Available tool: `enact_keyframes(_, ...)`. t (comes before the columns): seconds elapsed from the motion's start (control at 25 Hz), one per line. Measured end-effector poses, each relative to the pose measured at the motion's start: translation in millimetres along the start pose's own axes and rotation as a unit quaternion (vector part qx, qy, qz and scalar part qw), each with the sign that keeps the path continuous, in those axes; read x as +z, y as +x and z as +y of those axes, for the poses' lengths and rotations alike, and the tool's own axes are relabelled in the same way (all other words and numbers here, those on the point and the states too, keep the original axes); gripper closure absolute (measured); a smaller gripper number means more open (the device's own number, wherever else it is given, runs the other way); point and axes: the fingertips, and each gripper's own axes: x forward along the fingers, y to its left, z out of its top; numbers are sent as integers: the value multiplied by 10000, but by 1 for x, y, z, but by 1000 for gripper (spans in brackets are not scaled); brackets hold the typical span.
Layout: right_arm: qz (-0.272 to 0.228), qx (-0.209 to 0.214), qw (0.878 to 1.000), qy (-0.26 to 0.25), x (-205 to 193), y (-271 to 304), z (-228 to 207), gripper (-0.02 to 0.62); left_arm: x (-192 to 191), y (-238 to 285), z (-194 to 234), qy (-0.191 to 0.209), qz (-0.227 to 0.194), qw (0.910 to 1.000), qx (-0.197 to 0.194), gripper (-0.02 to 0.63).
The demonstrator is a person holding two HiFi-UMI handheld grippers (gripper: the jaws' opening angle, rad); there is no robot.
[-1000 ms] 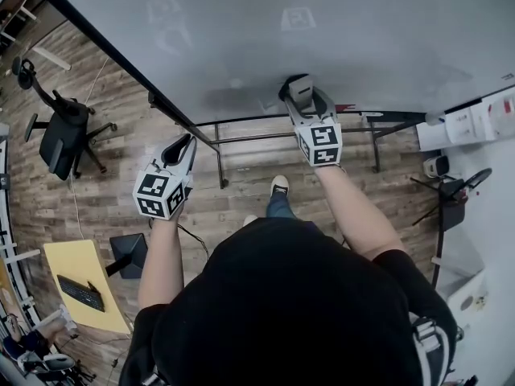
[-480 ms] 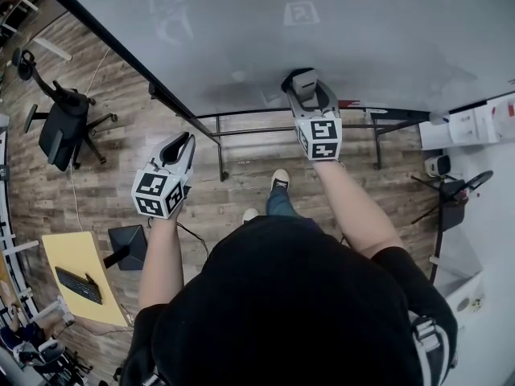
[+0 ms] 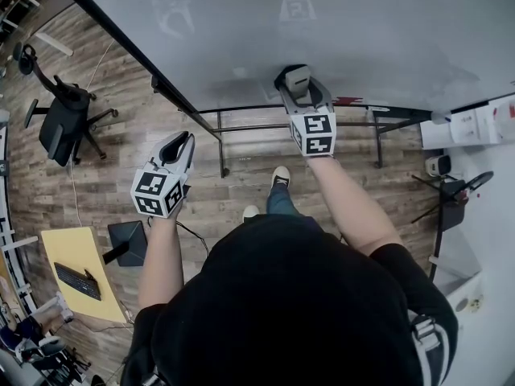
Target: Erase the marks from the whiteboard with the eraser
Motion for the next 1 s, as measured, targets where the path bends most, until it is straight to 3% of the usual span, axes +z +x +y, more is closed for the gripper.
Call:
enact_keyframes(0.52, 372, 608, 9973, 189, -19, 27, 65, 350, -17, -23, 18, -186, 77, 9996, 214, 552)
enact_keyframes(1.0, 531, 532, 9967, 299, -28, 27, 59, 350, -23, -22, 22, -199, 127, 9996, 161, 552)
